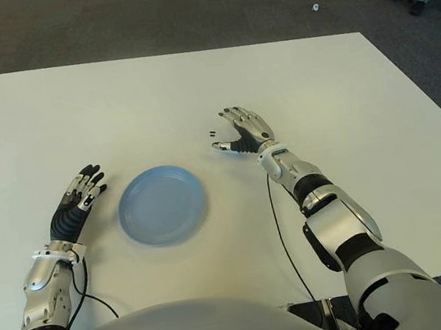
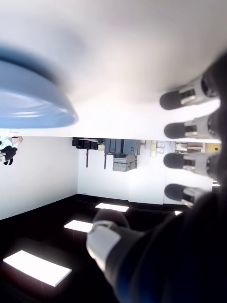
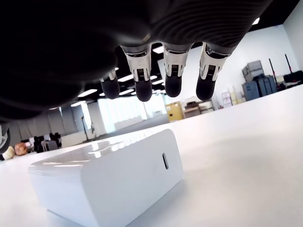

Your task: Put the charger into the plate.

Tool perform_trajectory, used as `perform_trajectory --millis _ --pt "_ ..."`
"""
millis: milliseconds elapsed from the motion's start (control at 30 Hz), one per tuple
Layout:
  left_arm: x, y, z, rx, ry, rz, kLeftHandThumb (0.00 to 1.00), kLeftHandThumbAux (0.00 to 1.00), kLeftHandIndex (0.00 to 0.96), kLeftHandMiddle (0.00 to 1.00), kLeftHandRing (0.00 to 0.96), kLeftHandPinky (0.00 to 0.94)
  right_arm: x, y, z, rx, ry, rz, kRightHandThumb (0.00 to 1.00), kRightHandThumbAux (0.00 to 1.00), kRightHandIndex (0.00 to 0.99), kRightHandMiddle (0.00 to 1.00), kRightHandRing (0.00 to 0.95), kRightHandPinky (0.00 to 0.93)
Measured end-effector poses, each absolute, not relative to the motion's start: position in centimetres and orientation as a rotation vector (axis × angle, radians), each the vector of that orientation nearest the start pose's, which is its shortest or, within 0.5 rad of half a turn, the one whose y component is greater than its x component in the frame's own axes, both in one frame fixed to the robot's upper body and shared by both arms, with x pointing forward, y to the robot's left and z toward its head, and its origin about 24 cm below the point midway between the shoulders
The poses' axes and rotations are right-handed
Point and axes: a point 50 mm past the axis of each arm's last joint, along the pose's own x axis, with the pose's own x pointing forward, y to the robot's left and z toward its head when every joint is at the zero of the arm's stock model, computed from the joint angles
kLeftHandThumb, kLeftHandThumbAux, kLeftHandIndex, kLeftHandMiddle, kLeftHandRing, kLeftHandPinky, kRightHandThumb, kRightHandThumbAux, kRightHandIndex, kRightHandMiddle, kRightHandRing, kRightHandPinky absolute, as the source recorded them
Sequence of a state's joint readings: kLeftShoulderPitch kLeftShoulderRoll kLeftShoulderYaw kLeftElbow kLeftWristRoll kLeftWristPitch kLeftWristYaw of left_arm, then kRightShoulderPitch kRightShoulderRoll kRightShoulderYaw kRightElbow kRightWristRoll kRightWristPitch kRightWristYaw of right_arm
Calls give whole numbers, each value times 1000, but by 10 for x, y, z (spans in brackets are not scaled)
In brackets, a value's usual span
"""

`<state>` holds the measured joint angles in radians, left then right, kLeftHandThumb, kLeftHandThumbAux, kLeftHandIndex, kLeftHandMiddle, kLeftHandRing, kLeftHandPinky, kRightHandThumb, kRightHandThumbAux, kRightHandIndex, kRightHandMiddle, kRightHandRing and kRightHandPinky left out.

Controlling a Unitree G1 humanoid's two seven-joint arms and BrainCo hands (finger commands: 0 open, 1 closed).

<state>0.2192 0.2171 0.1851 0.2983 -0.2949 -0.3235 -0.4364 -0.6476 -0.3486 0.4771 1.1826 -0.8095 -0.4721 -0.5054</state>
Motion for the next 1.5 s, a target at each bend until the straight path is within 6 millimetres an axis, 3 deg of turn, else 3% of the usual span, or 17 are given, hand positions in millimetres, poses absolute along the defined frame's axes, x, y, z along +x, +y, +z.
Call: perform_trajectory --millis 900,1500 --pt "180 242 -19 -53 133 -112 0 550 24 60 41 36 322 -165 -4 -1305 -217 351 214 299 0 0 0 0" --pt "180 245 -17 -50 128 -117 0 479 16 41 18 30 317 -163 -12 -1488 -275 407 198 323 0 0 0 0"
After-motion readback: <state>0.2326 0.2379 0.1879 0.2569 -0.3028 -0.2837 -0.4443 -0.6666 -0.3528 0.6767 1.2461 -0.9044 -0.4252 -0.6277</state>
